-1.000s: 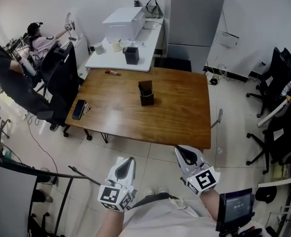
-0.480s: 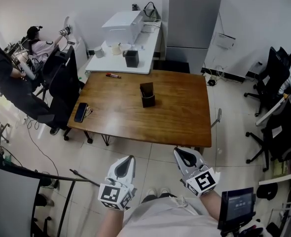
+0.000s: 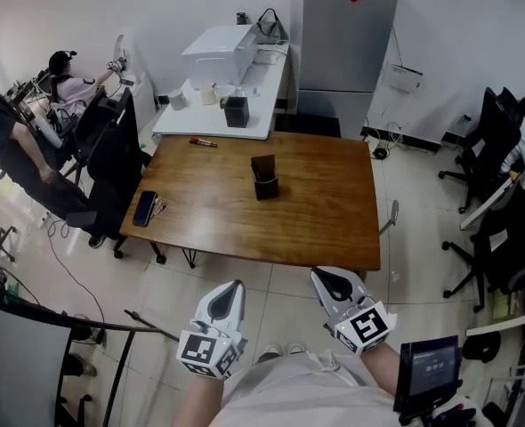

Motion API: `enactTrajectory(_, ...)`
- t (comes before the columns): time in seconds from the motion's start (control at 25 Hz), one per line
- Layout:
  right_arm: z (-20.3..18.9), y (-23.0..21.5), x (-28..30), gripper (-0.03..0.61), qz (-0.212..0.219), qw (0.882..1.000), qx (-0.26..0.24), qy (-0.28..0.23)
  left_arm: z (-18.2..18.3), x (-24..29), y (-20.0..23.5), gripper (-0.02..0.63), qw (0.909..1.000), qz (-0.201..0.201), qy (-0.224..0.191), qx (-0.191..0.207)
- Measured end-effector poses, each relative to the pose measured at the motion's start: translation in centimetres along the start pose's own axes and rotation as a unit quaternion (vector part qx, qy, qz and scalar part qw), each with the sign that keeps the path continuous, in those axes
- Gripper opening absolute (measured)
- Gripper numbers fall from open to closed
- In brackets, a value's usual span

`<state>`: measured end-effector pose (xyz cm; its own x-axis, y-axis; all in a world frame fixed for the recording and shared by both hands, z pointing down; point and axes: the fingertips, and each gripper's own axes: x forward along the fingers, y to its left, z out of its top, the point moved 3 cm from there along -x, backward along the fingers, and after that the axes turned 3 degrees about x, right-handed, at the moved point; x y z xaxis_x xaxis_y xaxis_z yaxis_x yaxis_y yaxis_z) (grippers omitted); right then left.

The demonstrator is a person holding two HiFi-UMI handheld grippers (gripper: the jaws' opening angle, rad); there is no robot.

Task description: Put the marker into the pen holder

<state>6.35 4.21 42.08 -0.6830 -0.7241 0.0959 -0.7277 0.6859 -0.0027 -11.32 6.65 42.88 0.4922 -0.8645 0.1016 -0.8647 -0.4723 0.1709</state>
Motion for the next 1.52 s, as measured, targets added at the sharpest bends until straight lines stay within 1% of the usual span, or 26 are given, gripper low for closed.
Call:
enactTrajectory(0.2, 0.4, 0.0, 0.5, 0.000, 0.004, 1.000, -0.011, 0.000, 0.2, 0.3, 0.5, 0.011, 1.0000, 0.005, -0.002, -0.001)
enactTrajectory(0.44, 0.3, 0.0, 0.8, 0.000, 0.008, 1.000, -0.002, 0.001, 1.0, 0.6, 0.3, 0.011, 0.9999, 0.012, -0.001, -0.001)
enactTrajectory(0.68, -0.6, 0.3, 1.0, 0.000, 0.019, 1.000, 0.008, 0.011, 0.1, 0.7, 0.5, 0.011, 0.9998, 0.016, 0.007, 0.005)
enactTrajectory(0.88, -0.7, 0.6, 1.2, 0.000, 0.024, 1.000, -0.007, 0.017, -0.2, 0.9, 0.8, 0.011, 0.9998, 0.017, 0.005, 0.001)
enactTrajectory(1.08, -0.6, 0.3, 1.4, 0.000, 0.023, 1.000, 0.001, 0.017, -0.2, 1.1, 0.9, 0.011, 0.9998, 0.019, 0.004, 0.000)
enactTrajectory(1.28, -0.3, 0.3, 1.3, 0.000, 0.022, 1.000, -0.010, 0.014, -0.4, 1.1, 0.7, 0.011, 0.9998, 0.019, 0.004, -0.001)
enactTrajectory(1.52, -0.3, 0.2, 1.2, 0.000, 0.025, 1.000, -0.009, 0.012, -0.5, 1.1, 0.5, 0.011, 0.9998, 0.020, 0.003, 0.000)
